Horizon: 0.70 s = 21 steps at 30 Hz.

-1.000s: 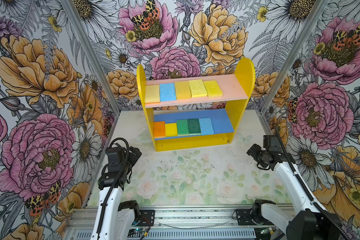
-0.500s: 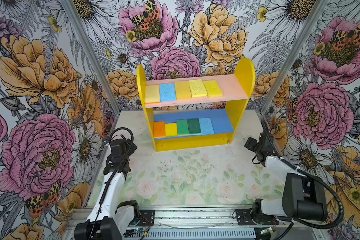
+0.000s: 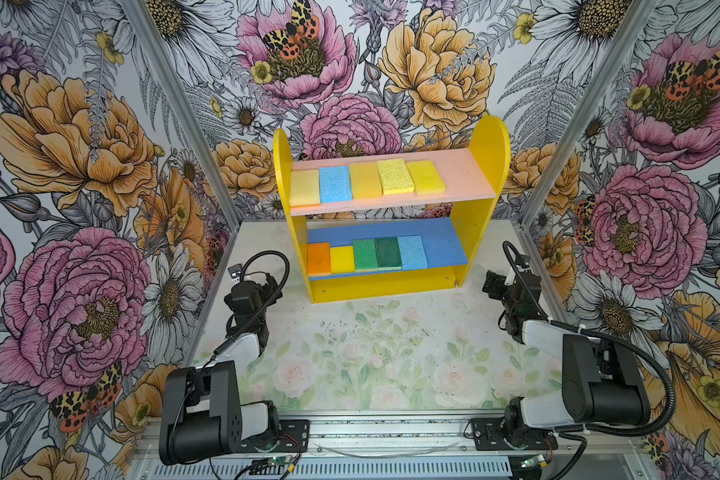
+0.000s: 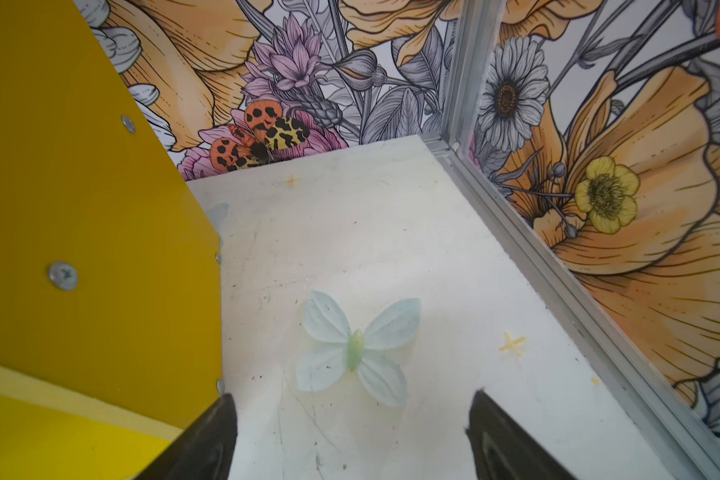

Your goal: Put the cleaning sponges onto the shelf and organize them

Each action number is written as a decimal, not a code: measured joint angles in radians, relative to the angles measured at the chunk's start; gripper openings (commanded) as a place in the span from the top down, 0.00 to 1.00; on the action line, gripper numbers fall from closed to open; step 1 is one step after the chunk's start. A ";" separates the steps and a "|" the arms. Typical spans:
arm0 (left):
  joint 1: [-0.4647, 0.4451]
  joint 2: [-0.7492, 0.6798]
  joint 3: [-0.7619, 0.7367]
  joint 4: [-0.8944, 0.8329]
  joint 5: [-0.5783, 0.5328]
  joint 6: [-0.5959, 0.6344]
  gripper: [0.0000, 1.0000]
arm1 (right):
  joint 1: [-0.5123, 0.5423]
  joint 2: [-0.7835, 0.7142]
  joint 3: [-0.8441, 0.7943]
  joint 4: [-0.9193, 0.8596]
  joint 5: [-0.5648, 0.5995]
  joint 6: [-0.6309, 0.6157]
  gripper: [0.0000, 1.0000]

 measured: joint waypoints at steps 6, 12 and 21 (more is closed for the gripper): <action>-0.025 0.107 -0.048 0.219 0.103 0.053 0.01 | 0.002 0.003 -0.090 0.136 -0.042 -0.024 0.12; -0.074 0.194 -0.066 0.356 0.163 0.119 0.01 | 0.020 0.055 -0.199 0.363 -0.069 -0.049 0.11; -0.106 0.231 -0.066 0.412 0.111 0.135 0.01 | 0.042 0.100 -0.137 0.353 -0.082 -0.078 0.06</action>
